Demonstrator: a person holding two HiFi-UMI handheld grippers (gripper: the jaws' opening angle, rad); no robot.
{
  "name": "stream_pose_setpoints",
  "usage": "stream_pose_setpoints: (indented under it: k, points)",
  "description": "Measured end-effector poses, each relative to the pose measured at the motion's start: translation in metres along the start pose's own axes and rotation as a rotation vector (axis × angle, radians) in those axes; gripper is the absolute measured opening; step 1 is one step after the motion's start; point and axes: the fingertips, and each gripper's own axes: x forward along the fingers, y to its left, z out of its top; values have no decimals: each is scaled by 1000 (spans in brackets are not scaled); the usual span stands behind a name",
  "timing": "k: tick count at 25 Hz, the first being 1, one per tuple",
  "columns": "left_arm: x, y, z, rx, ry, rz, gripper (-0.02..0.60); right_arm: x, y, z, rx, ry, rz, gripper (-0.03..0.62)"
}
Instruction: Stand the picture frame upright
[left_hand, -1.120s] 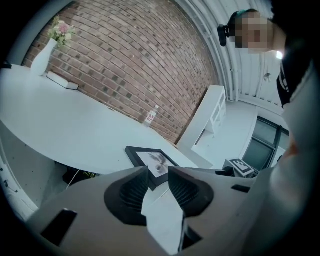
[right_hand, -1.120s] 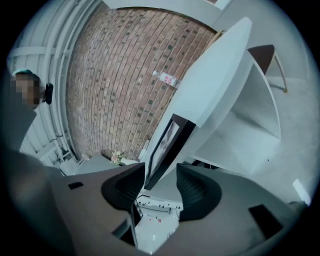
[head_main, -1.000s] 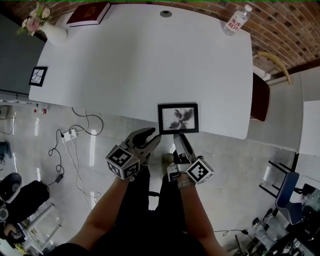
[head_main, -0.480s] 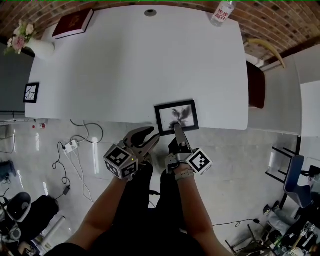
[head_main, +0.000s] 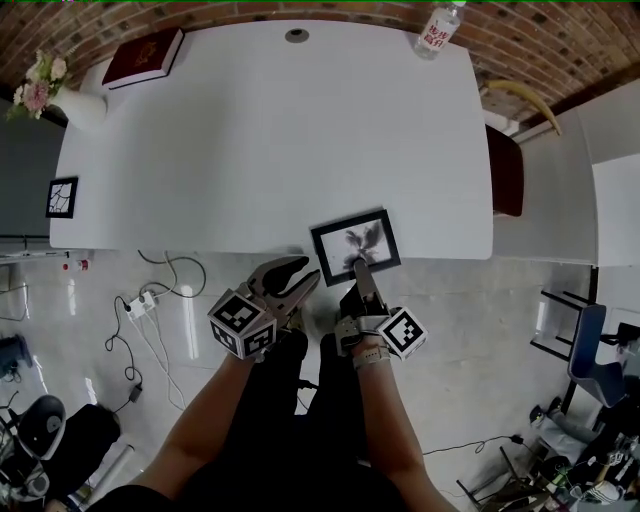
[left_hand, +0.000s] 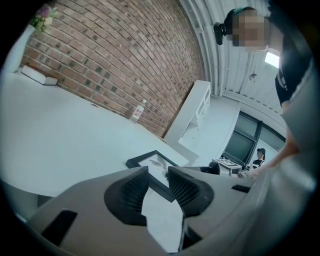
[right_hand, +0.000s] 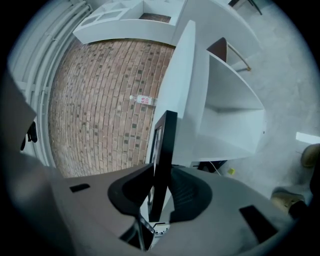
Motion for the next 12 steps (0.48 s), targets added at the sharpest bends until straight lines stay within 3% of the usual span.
stream_pose_setpoints:
  k: [5, 12]
  points:
    - [-1, -1, 11, 25, -5, -20, 124, -11, 5, 4, -15, -22, 11, 76]
    - [-8, 9, 24, 72, 5, -11, 133, -14, 29, -1, -149, 36, 53, 71]
